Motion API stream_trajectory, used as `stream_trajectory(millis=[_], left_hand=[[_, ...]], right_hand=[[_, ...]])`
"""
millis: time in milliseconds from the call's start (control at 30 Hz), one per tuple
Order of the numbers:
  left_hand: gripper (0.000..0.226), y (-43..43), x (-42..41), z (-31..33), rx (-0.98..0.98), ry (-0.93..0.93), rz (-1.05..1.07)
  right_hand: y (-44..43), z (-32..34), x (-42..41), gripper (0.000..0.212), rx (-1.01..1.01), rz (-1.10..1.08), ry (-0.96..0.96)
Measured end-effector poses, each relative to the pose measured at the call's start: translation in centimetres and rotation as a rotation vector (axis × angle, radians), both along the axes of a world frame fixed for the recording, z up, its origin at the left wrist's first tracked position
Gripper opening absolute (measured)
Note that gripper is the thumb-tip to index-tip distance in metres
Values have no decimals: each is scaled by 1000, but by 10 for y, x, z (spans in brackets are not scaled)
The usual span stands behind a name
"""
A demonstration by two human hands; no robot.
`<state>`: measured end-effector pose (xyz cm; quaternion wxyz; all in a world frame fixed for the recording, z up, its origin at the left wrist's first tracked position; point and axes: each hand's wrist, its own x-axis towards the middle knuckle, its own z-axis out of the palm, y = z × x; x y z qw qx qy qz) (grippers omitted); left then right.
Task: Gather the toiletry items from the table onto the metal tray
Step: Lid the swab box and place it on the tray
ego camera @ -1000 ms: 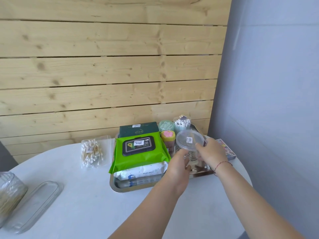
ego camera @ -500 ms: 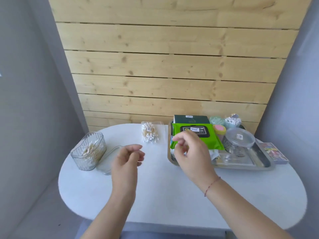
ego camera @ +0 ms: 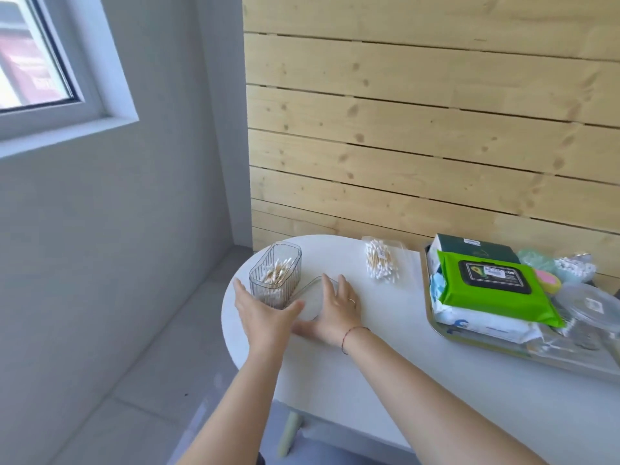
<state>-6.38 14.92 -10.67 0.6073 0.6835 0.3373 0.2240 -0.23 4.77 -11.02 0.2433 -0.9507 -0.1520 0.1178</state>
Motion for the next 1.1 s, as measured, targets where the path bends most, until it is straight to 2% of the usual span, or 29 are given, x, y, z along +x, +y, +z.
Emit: stream_trajectory(millis=[133,167,267,333,433,633,733,867,933,1000,1033,1100], left_hand=[[114,10,12,-6,49,-42,3],[104,10,14,-7,61,-29,15],[55,11,14,-5,92,-6,46],[50,11,11,-2,80,-15,10],[58,1,3,6,34,-31,-146],[54,-50,-20,12,17,28,-555],[53,-77,-27,11,68,38,-642],[58,-109,-31,9,119,57,-782],[72,-117,-33,10,151,65,-831],[105,-128,-35,17,225,48,-880],[118,-131,-37,22,308,21,-875],[127,-136,-44,35,515,-136,-822]], right_hand=[[6,-2,2,122,21,-33,-43],[4,-3,2,121,32,-32,-48],[-8,-1,-6,115,54,-25,-56],[-23,7,-15,112,86,-25,-62],[-54,27,-32,111,149,-9,-106],[-141,60,-72,96,238,0,-146],[-180,68,-88,88,210,-31,-154],[-212,73,-98,88,247,-92,-203],[-216,76,-99,90,280,-99,-215],[-223,78,-101,90,387,-116,-188],[-224,79,-101,88,482,-134,-150],[-224,85,-101,85,754,-177,-40]])
